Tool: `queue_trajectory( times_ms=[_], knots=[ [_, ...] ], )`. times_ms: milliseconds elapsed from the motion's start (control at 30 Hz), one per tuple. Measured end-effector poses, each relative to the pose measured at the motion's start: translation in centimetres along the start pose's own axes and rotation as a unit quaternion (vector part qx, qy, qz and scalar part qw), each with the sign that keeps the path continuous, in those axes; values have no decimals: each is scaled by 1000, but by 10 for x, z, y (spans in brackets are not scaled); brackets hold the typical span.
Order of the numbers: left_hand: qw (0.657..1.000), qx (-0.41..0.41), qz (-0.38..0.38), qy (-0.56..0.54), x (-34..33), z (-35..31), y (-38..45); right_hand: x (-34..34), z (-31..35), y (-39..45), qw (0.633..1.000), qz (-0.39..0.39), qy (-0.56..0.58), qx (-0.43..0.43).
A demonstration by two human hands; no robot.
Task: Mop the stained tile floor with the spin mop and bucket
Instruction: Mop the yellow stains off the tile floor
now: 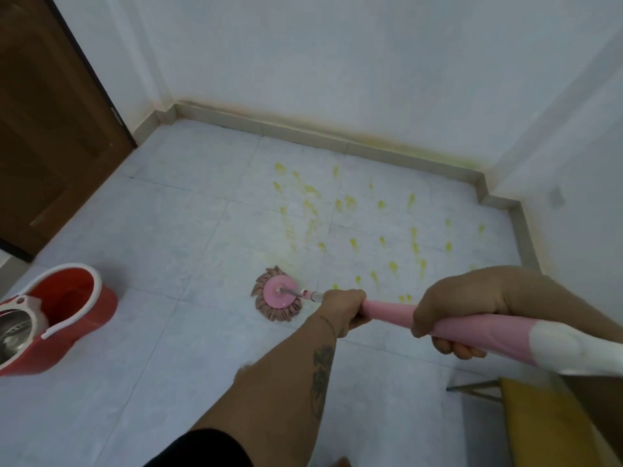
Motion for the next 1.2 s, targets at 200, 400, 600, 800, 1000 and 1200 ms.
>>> queue_trajectory(
  times_ms=[200,400,600,800,1000,1200],
  knots=[
    [999,-13,-24,19,25,-18,14,-2,25,13,991,1,130,-27],
    [998,-42,-34,-14,73,-79,44,16,88,53,991,-22,133,4],
    [995,-73,-56,-45,111,-156,39,68,164,56,997,-20,71,35],
    [984,-126,-95,-82,156,-213,13,88,221,55,997,1,16,76],
    [965,-172,-161,-112,201,-249,-7,95,268,53,991,19,-5,131],
    [936,-204,-230,-172,225,-270,-29,113,300,56,982,45,-47,175]
  ],
)
Point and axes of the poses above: each hand's wrist, its own y-axis towards the middle knuckle, its own x-axis out of the back of the hand, z = x × y, the point moved 2 cm from there along y, towards the middle knuckle, and after that the axes turned 5 degrees about x, right-handed, at the moved point
